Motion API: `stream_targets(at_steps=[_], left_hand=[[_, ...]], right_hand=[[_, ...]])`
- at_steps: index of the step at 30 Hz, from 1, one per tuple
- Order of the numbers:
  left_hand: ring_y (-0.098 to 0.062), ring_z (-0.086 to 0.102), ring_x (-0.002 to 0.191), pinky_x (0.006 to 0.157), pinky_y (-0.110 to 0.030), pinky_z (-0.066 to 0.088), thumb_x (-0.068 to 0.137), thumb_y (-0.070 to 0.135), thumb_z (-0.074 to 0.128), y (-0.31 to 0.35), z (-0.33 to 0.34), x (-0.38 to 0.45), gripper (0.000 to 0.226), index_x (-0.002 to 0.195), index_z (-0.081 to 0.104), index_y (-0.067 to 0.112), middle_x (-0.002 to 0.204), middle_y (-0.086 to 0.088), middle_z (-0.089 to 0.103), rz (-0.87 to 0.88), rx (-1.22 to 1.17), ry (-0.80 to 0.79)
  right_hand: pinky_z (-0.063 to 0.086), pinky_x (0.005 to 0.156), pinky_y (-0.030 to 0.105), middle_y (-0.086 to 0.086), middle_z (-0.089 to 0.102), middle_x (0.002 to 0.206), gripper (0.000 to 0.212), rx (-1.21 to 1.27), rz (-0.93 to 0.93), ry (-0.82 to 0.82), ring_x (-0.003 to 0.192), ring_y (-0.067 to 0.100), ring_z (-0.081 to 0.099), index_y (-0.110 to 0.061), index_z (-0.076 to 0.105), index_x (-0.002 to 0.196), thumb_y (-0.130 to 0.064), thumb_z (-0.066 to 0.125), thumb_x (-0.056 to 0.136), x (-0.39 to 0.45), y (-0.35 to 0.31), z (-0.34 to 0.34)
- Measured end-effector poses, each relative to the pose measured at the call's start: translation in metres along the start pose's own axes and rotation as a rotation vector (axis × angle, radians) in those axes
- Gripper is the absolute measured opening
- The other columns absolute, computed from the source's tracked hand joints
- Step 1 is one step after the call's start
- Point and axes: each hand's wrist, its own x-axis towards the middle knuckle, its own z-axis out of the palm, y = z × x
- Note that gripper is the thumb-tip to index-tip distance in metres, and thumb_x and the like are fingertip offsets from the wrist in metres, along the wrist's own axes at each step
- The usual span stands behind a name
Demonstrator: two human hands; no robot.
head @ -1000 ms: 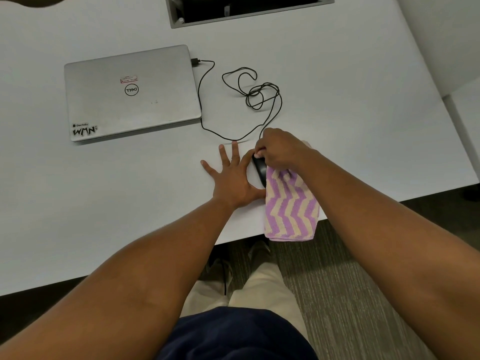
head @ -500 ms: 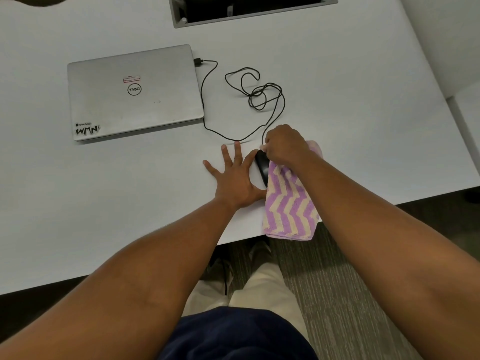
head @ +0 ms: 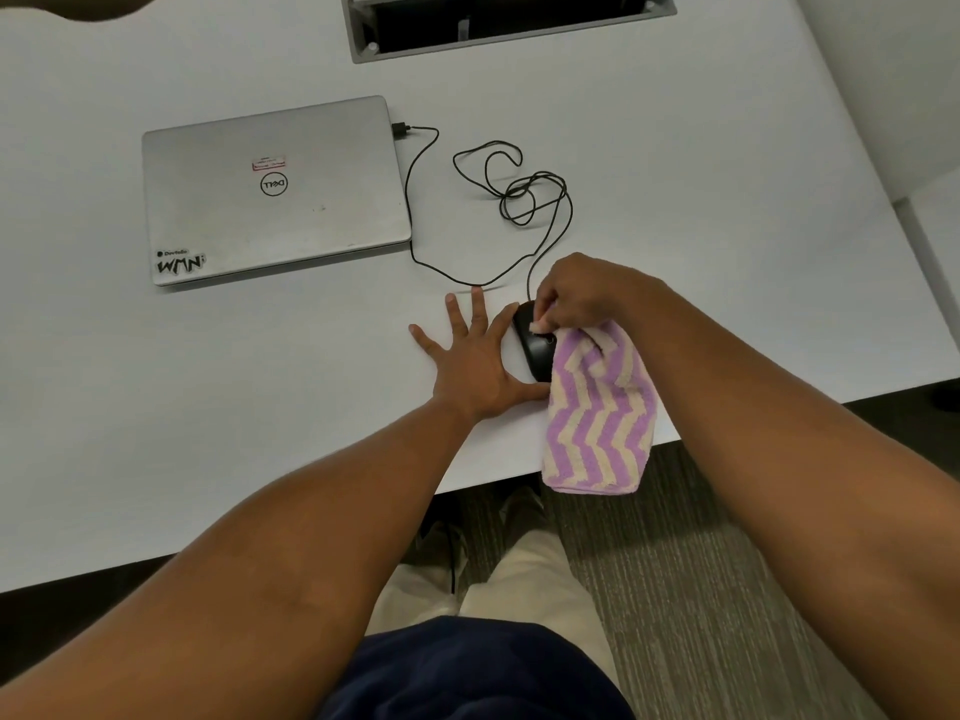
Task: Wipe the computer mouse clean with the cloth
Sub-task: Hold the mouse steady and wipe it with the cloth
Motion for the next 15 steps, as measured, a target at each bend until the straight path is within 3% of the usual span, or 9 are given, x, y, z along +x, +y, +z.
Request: stream_targets(at_steps=[5,8,11,15], left_hand=[[-0.037,-0.024,0.150,0.106,-0.081,-0.009,0.060,0.098,0.048,0.000,0.000,0.000,0.123,0.159,0.003,0.040,0.168,-0.005,-0.018,0.001,0.022,-0.007],[-0.037,-0.025,0.150,0.105,-0.081,-0.009,0.061,0.096,0.050,0.001,-0.001,0.000,0.123,0.159,0.000,0.039,0.168,-0.005,-0.017,0.003,0.018,-0.011],[-0.037,-0.025,0.150,0.105,-0.081,-0.010,0.062,0.095,0.052,0.001,-0.002,-0.001,0.124,0.159,-0.002,0.039,0.168,-0.005,-0.017,0.004,0.002,-0.009],[-0.036,-0.025,0.150,0.105,-0.080,-0.011,0.062,0.095,0.051,0.000,0.000,0.000,0.123,0.159,-0.001,0.039,0.168,-0.005,-0.017,0.000,-0.001,-0.008]], right_hand=[[0.050,0.084,0.029,0.004,0.071,0.106,0.024,0.084,0.078,0.285,0.097,0.019,0.063,-0.014,0.076,0.102,-0.029,0.067,0.086,0.003,0.002,0.001],[0.051,0.090,0.034,0.003,0.068,0.109,0.028,0.149,0.101,0.313,0.100,0.020,0.062,-0.017,0.073,0.104,-0.036,0.070,0.084,0.009,-0.005,0.010],[0.051,0.083,0.033,0.003,0.066,0.106,0.031,0.140,0.123,0.382,0.096,0.021,0.062,-0.019,0.069,0.103,-0.039,0.073,0.080,0.012,-0.009,0.023],[0.040,0.089,0.040,-0.001,0.069,0.094,0.028,0.041,0.146,0.497,0.095,0.023,0.060,-0.024,0.065,0.095,-0.049,0.064,0.083,0.010,-0.006,0.035]])
